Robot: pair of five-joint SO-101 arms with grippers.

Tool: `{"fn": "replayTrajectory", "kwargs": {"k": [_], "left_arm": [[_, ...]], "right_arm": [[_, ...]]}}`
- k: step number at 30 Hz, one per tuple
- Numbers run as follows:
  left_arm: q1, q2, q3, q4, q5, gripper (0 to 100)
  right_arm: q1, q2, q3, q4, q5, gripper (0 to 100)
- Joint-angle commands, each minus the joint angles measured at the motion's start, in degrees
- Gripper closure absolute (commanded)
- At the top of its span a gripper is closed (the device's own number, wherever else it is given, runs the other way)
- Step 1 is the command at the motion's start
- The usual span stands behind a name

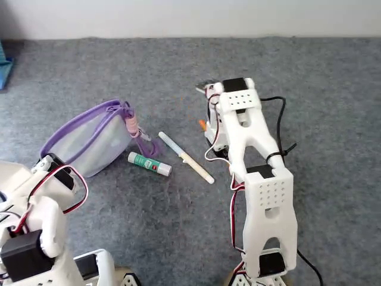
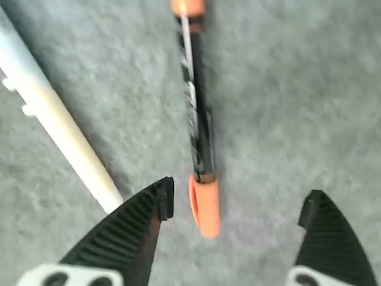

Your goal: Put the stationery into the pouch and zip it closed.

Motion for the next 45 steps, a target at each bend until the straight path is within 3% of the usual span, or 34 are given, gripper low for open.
{"fn": "replayTrajectory", "kwargs": {"k": [1,10,17,20,28,36,39,45], "left_arm": [[-0.44,0.97,0.22,0.44,0.44,99],[-0.44,0.97,0.31,0.44,0.44,99],[-0.44,0.97,0.48,0.44,0.44,99],[-0.44,0.97,0.48,0.44,0.44,99],[-0.44,0.97,0.57,0.35,0.44,99],[-0.44,0.97,0.57,0.35,0.44,99],[-0.44,0.97,0.66,0.18,0.62,99],[-0.44,0.97,0.66,0.00,0.62,99]], "right_arm": [[-1.36,-3.91,-0.18,-8.84,-0.70,65.2],[-3.56,3.03,-0.18,-20.18,-1.93,67.6],[-4.18,5.23,-0.18,-20.00,-3.78,99.8],[-4.09,4.62,-0.26,-17.27,-3.78,95.7],[-5.58,-2.33,-0.26,-9.45,-4.22,99.1],[-8.48,-13.41,-0.26,6.46,-6.59,99.1],[-9.01,-19.91,0.18,6.99,-10.64,99.1],[-14.20,-31.43,0.18,6.99,-11.16,99.1]]}}
